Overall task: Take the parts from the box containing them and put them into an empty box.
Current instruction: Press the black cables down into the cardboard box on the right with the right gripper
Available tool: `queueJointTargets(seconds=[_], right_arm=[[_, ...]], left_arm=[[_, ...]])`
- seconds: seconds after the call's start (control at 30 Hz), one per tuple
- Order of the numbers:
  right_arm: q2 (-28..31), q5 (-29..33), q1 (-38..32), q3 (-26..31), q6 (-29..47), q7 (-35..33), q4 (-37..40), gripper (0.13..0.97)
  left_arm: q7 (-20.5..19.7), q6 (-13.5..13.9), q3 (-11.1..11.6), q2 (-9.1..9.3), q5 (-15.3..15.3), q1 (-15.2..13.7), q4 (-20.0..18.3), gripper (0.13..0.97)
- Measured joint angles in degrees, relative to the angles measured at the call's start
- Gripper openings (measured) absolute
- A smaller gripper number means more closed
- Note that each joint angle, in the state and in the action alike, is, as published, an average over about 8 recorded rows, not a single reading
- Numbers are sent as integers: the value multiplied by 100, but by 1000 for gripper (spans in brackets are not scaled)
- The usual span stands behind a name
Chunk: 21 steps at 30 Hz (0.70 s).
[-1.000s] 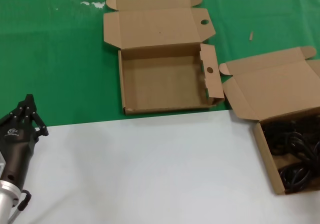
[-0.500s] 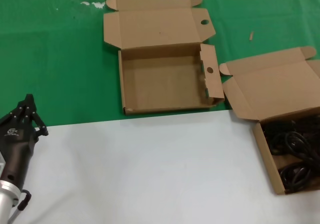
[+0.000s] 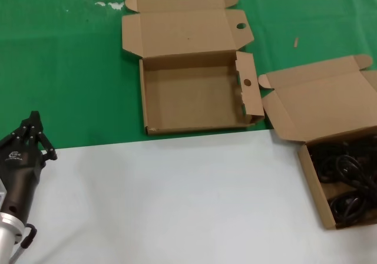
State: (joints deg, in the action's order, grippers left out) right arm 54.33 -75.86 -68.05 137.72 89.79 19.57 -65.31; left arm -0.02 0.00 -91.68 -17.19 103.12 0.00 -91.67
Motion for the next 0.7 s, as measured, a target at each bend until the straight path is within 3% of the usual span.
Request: queueJointTargets(seconds=[0.53,0.7], right_arm=[[-154,224,521,-606,-119,-123,119,250],[-185,274,653,-746,-151,-160,146,346]], left_arm=[[0,0,0,0,0,0,0,140],[0,0,0,0,0,0,0,140]])
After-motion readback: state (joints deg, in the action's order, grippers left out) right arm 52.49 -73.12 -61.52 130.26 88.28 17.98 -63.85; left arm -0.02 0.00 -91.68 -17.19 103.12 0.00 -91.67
